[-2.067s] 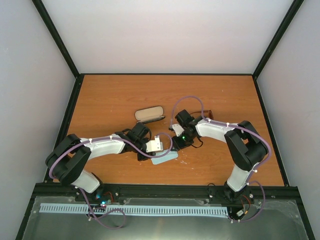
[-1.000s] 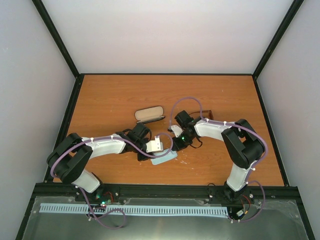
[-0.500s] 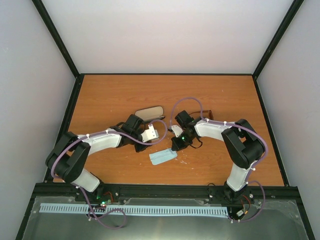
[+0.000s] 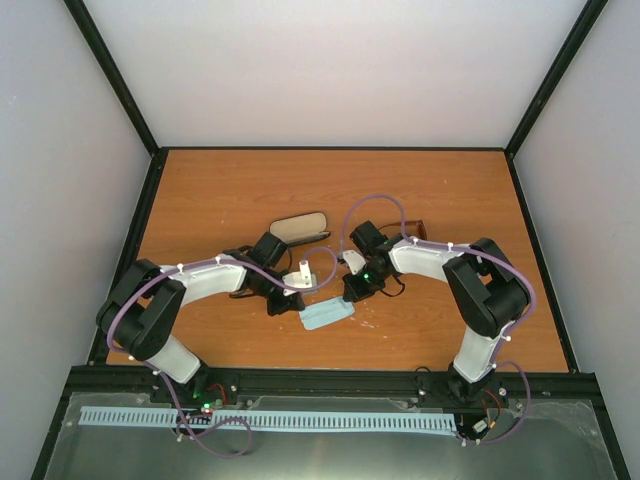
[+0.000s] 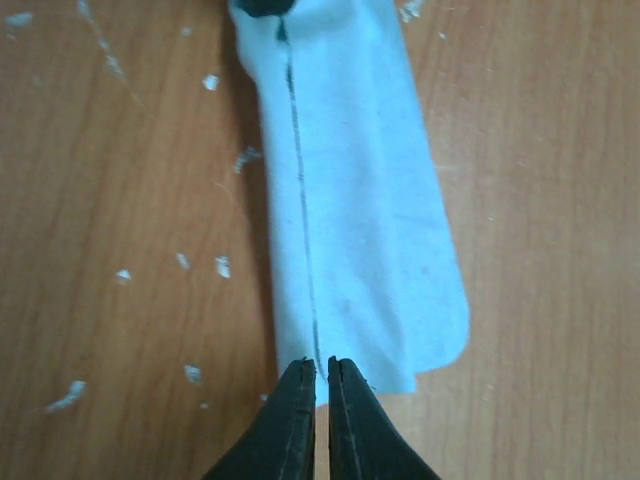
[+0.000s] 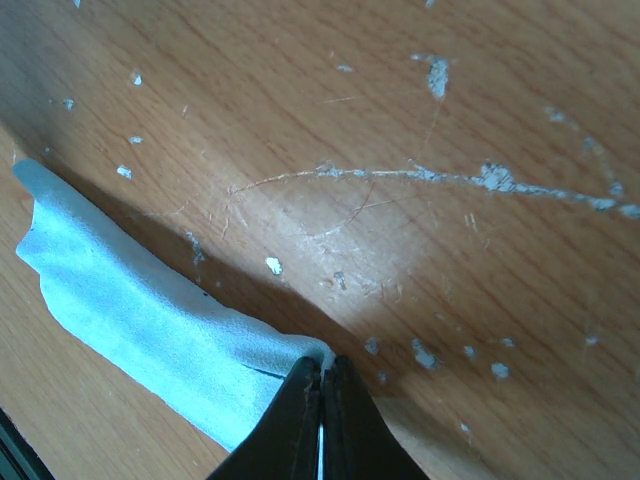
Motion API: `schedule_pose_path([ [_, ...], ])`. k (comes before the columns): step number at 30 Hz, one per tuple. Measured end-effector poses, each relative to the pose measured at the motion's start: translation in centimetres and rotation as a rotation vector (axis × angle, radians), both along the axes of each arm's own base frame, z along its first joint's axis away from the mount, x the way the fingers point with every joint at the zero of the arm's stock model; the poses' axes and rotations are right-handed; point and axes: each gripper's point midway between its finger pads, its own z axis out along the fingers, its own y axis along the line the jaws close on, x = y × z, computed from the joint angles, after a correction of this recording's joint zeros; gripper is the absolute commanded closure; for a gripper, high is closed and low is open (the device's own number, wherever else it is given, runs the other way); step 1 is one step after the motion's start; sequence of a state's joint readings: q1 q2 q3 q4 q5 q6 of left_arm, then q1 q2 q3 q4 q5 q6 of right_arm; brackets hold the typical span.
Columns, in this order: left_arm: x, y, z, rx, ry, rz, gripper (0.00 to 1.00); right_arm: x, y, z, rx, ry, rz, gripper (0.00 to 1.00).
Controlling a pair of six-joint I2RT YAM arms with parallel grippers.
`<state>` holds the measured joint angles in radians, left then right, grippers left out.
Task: Organize the sunglasses
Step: Pick up the glasses cleaning cloth from the center of the board.
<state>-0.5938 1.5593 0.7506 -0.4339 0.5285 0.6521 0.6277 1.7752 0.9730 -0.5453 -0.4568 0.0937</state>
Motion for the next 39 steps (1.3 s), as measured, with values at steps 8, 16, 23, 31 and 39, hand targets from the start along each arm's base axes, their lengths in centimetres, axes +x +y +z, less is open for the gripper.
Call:
schedule_pose_path([
  [8, -1.2, 0.3, -0.6, 0.009, 0.051, -0.028, 0.93, 0.0, 0.0, 0.0, 0.0, 0.0, 0.0, 0.97],
  [16, -1.4, 0.4, -1.5, 0.026, 0.078, -0.029, 0.99, 0.0, 0.0, 0.0, 0.003, -0.004, 0.0, 0.97],
  [23, -1.5, 0.4, -1.7, 0.027, 0.086, -0.029, 0.9, 0.0, 0.0, 0.0, 0.005, -0.007, -0.001, 0.97],
  [31, -0.7, 0.2, -0.8, 0.006, 0.035, -0.015, 0.69, 0.0, 0.0, 0.0, 0.006, -0.007, -0.001, 0.97],
  [39, 0.3, 0.0, 0.2, -0.026, -0.01, 0.008, 0.75, 0.0, 0.0, 0.0, 0.006, -0.007, -0.001, 0.97],
])
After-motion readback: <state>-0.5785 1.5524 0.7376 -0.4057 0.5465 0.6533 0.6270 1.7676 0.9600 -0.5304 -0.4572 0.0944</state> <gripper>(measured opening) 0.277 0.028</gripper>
